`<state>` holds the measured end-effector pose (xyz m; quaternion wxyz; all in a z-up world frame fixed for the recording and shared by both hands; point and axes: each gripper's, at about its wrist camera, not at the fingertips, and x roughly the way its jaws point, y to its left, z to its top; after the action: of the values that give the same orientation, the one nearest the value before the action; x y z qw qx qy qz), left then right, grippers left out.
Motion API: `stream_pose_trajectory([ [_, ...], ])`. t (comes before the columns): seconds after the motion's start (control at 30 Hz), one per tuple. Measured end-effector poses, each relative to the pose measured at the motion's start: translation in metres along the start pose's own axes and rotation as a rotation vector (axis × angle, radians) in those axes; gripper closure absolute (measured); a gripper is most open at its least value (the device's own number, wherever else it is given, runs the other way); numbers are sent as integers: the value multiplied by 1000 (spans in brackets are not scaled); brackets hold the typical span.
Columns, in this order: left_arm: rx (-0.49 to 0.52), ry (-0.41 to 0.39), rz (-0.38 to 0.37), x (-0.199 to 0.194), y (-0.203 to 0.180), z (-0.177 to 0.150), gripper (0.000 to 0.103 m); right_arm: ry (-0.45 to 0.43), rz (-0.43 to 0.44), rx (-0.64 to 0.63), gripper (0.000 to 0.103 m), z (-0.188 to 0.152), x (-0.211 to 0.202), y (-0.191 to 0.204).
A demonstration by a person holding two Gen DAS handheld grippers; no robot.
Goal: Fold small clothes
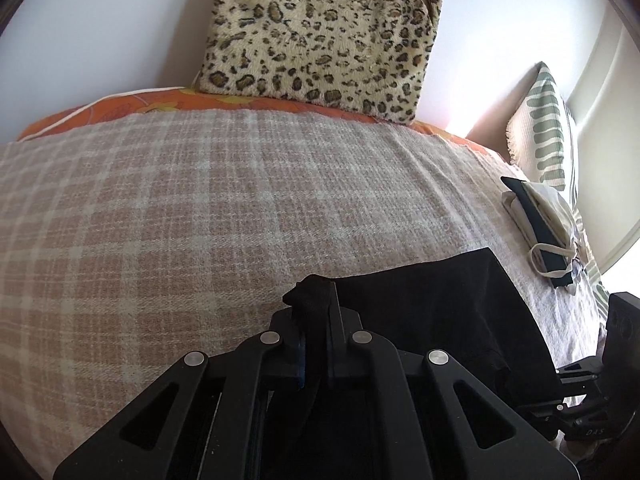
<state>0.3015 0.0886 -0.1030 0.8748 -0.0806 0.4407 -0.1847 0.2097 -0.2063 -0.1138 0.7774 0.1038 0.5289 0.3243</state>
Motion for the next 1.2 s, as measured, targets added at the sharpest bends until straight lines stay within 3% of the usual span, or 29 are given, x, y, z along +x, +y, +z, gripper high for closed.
stream_pose_trajectory([
  [0.2, 51, -52, 26, -17, -11, 2, 99, -16, -116, -93, 98, 4, 1, 9],
  [0.43, 58, -88, 31, -29, -15, 1, 99, -36, -182, -151, 99, 7, -2, 16],
  [1.2, 83, -182, -3, -64, -46, 7, 99, -119, -243, -201, 100, -7, -44, 35],
])
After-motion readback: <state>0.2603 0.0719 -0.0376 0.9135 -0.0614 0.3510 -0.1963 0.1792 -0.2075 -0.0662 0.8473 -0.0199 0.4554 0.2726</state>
